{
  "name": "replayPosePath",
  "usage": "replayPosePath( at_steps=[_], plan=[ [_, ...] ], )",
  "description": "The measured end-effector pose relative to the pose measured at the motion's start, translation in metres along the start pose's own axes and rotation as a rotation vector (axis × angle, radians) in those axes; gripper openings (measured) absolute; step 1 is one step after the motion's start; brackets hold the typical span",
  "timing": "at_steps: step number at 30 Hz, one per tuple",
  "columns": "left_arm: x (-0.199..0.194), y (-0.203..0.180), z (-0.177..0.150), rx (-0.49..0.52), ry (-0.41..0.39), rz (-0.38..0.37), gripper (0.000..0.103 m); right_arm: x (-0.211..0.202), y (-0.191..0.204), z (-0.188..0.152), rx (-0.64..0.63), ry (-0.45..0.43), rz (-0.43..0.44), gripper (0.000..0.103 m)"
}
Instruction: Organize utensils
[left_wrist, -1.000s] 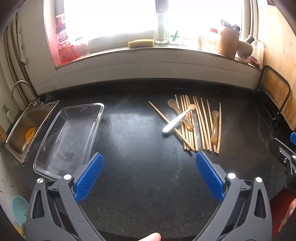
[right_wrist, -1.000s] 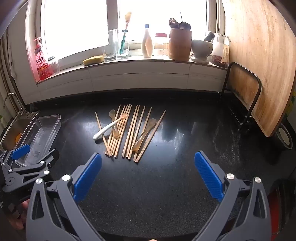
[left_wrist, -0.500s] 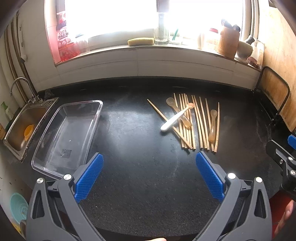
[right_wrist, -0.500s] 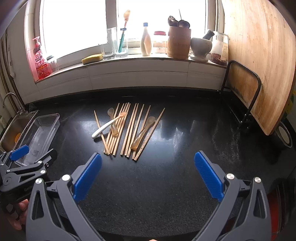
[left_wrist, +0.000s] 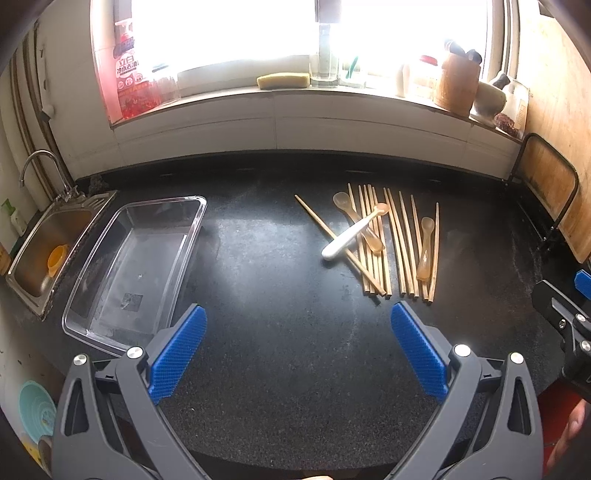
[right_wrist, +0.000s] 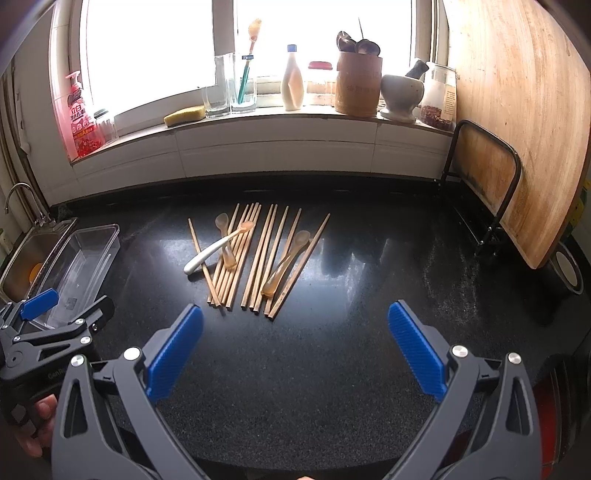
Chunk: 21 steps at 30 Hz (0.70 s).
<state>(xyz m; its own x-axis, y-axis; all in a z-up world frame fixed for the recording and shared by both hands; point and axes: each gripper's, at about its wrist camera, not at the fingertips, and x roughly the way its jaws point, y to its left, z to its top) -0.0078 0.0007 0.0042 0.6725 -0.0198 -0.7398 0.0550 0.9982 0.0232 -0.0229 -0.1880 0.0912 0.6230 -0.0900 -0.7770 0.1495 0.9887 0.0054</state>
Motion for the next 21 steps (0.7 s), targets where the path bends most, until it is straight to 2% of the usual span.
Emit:
replayPosePath(
  at_steps=[21],
  plan=[
    [-0.0017,0.001,0.0007,0.003,-0.004,0.004,0.097,-0.003,0.0007,-0.0008,0.001,-0.005,0.002,0.097]
  ],
)
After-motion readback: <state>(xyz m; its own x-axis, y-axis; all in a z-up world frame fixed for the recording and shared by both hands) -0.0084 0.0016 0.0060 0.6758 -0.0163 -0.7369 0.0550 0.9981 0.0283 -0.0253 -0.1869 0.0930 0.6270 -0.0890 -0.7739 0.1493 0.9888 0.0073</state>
